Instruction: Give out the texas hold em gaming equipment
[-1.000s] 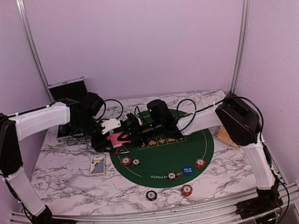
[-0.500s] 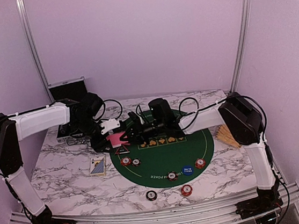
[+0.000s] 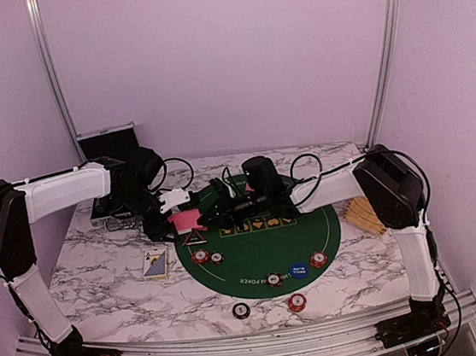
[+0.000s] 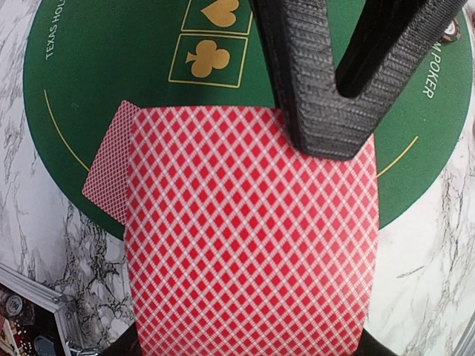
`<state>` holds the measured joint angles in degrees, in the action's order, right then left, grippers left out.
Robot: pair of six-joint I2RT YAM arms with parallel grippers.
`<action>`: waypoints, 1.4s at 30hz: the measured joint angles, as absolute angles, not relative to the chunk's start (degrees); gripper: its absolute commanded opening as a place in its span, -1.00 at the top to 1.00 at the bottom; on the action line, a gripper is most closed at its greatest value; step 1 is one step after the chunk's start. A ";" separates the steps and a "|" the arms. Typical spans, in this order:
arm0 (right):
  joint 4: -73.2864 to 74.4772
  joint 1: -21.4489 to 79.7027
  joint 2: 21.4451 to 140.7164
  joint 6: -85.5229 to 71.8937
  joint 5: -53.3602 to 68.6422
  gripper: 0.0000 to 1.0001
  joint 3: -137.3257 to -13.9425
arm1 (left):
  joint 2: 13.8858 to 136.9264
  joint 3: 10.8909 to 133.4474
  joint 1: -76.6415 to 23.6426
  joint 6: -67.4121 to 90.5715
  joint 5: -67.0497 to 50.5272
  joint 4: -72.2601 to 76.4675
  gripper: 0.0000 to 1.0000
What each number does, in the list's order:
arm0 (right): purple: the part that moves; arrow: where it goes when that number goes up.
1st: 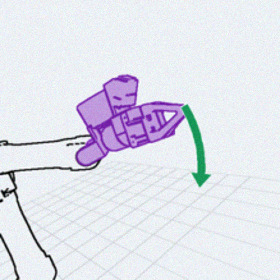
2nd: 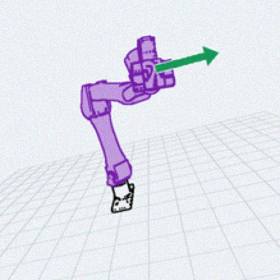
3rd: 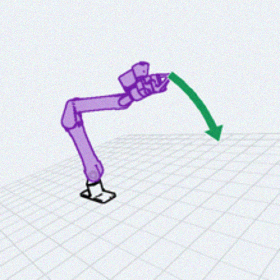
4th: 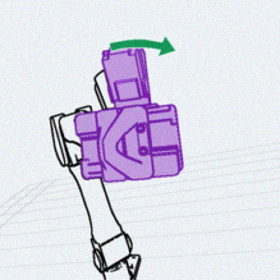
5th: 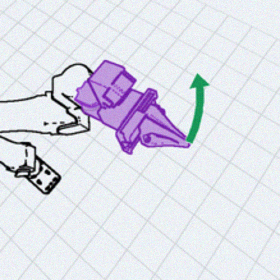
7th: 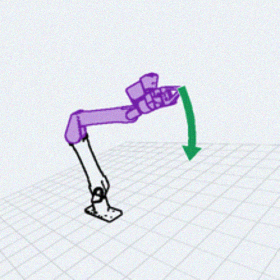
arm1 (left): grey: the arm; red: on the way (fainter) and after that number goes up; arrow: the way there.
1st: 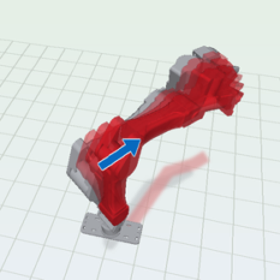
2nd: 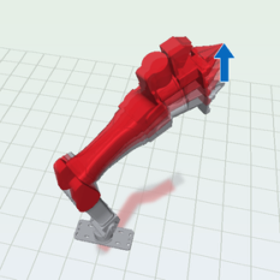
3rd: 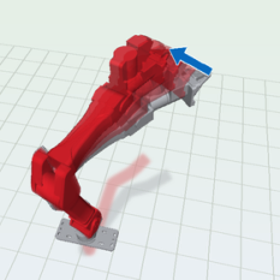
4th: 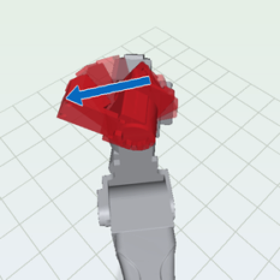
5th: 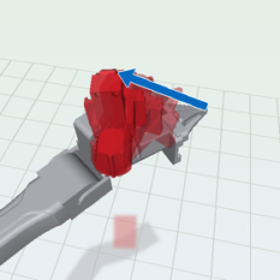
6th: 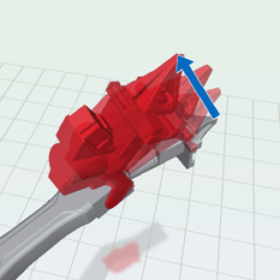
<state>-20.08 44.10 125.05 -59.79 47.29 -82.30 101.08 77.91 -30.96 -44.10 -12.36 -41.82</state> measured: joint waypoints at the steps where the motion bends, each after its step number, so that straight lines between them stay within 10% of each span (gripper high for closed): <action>1: -20.14 44.07 124.95 -59.81 47.33 0.95 -82.15 | 101.08 77.91 -30.96 -44.10 -12.36 -41.80 1.00; 6: -23.70 43.92 124.60 -62.02 47.77 0.96 -80.49 | 101.14 77.91 -30.96 -44.10 -12.38 -41.78 1.00; 11: -25.23 43.83 124.62 -63.81 48.21 0.38 -79.96 | 101.25 77.91 -30.96 -44.10 -12.36 -41.78 1.00; 16: -25.19 43.81 124.62 -63.92 48.53 0.28 -79.99 | 101.25 77.91 -30.96 -44.07 -12.38 -41.76 1.00; 42: -22.28 43.97 125.43 -62.52 48.38 1.00 -82.52 | 101.25 77.91 -30.96 -44.10 -12.51 -41.71 1.00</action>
